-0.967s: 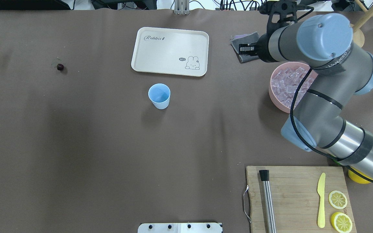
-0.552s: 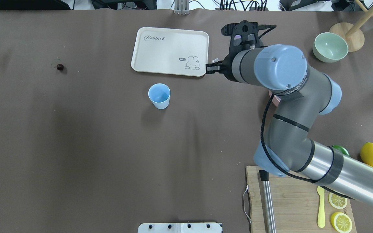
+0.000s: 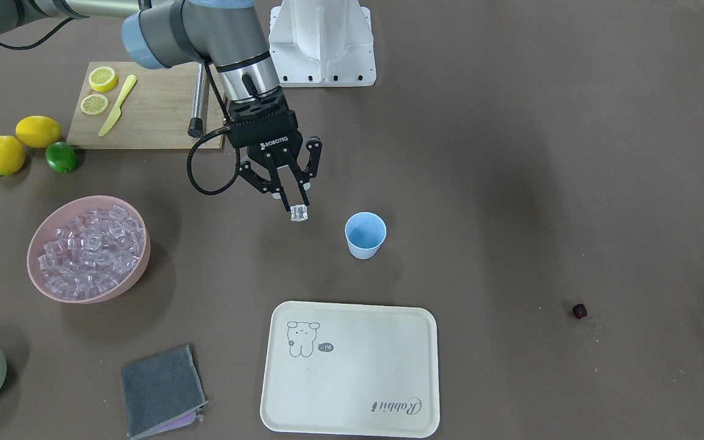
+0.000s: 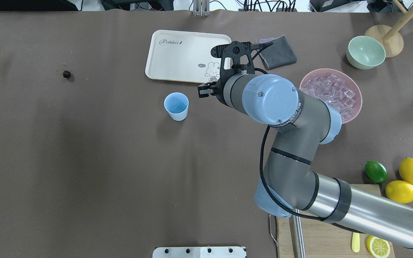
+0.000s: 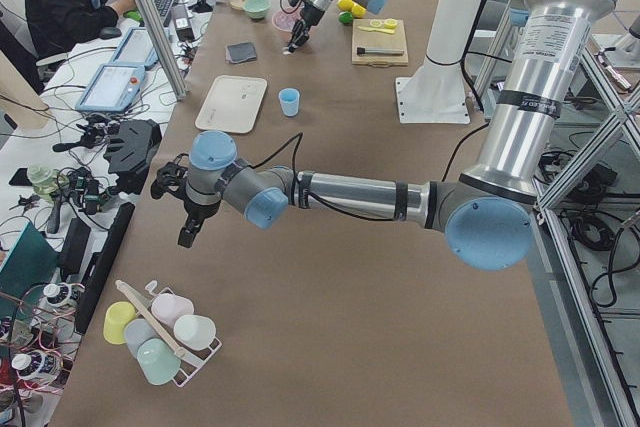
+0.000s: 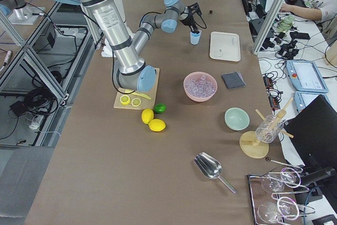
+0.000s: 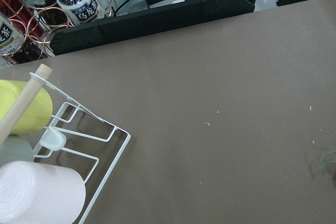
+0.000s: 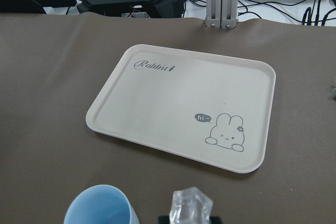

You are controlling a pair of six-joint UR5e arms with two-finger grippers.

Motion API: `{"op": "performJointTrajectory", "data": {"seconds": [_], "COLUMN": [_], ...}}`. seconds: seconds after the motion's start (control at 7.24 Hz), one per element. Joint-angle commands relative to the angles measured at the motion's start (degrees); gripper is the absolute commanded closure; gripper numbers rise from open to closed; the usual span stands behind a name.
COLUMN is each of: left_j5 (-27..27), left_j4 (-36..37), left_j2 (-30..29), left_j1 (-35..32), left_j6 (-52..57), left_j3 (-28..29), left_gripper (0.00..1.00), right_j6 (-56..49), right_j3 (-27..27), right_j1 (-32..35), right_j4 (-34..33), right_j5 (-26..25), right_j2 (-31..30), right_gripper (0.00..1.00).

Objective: Put ice and cherries in cup
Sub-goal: 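Carry the ice cube with the right gripper over the light-blue cup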

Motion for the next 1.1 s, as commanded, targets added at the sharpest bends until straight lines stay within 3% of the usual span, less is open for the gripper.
{"op": "performJointTrajectory", "data": {"seconds": [0.0, 0.41, 0.69, 0.97], "left_j5": [-0.2, -0.3, -0.3, -0.2], "left_j4": [-0.2, -0.3, -1.1, -1.2], "left_j2": [0.8, 1.6, 2.2, 2.2], "left_j1": [0.1, 0.1, 0.1, 0.1], "left_j6": [-0.1, 0.0, 0.0, -0.1], "left_j3": [-0.9, -1.1, -0.9, -0.8], "left_gripper": [0.02, 0.02, 0.02, 0.02], "right_j6": [-0.2, -0.8, -0.9, -0.9], "right_j3": [-5.5, -9.1, -14.3, -16.3], "right_j1": [-1.1, -1.6, -1.9, -2.8], "right_j4": [0.2, 0.7, 7.3, 7.8], "right_j5": [-1.7, -1.7, -1.6, -1.4], "right_j2": [4.5, 7.7, 8.6, 9.3], "right_gripper": [1.0, 1.0, 1.0, 1.0]}}
